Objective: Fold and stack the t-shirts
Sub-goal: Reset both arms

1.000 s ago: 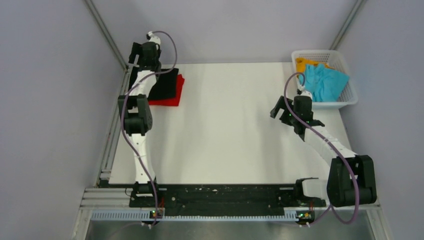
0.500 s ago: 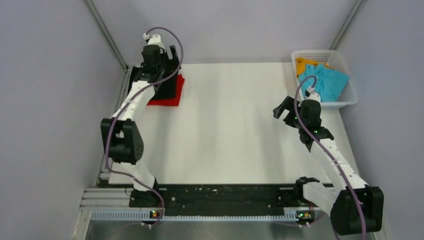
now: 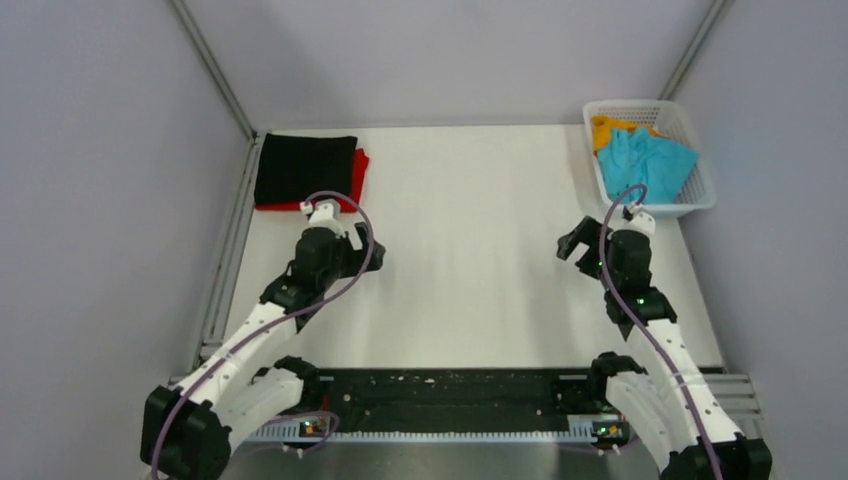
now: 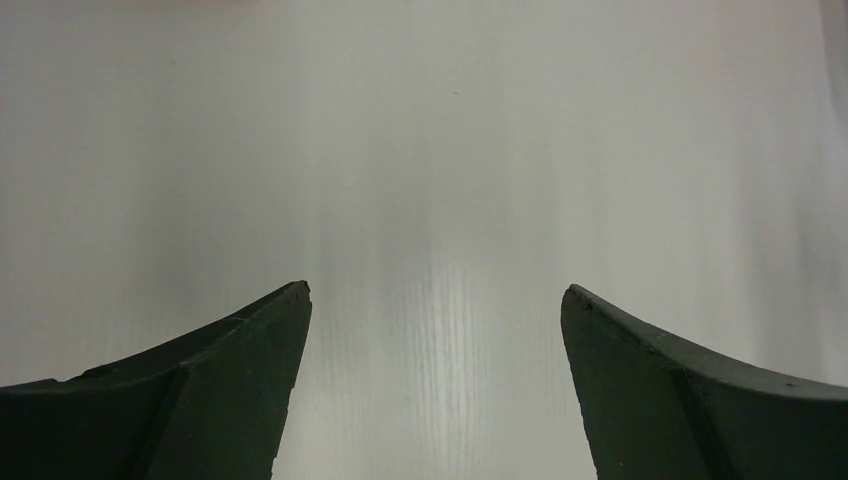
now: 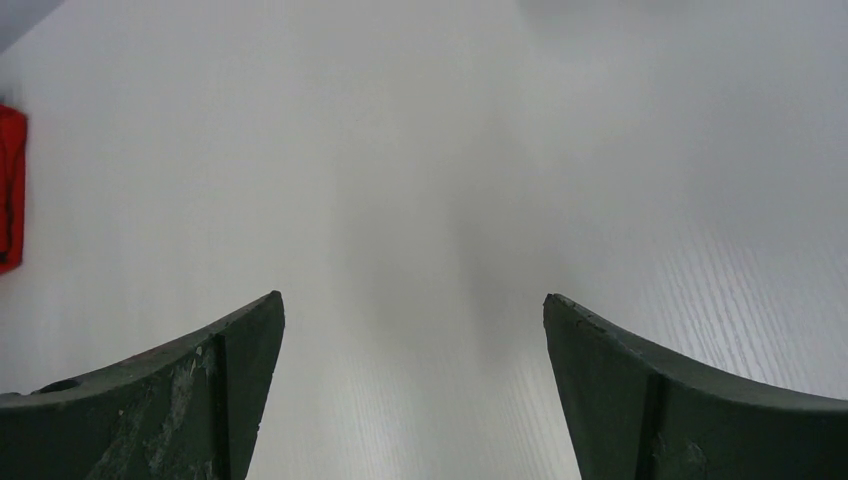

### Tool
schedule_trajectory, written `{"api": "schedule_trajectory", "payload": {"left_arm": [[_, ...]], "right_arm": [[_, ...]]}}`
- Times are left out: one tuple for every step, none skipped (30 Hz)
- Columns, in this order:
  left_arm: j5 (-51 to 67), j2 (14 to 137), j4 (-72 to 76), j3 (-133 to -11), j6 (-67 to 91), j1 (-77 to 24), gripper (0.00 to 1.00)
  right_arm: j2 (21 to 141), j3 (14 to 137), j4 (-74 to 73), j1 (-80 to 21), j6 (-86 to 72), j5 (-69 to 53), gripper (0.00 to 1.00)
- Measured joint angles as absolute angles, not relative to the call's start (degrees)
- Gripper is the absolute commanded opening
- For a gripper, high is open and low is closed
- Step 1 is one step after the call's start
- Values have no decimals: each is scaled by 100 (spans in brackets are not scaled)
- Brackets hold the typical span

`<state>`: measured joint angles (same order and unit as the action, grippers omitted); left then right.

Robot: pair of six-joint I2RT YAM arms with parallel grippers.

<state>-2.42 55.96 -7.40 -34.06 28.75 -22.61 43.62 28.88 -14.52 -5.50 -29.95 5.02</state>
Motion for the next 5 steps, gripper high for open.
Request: {"api": "schedule_trajectory", "payload": {"left_arm": [[-401, 5325, -851, -3251, 2928, -2248, 99], [-537, 5103, -932, -3142, 2978, -2244, 99], [-714, 4860, -996, -3030, 3020, -2237, 99], [-878, 4641, -1033, -2936, 3048, -2237, 99], [-987, 4501, -1037, -2877, 3059, -2237, 99]], "right_arm": [[4233, 2849, -1450, -550, -3004, 554, 99], [4080, 2794, -1444, -550, -3004, 620, 99], [3946, 2735, -1448, -550, -3002, 659, 99], [3839, 2694, -1448, -550, -3002, 690, 99], [3712, 2648, -1461, -550, -2998, 727, 99]]}}
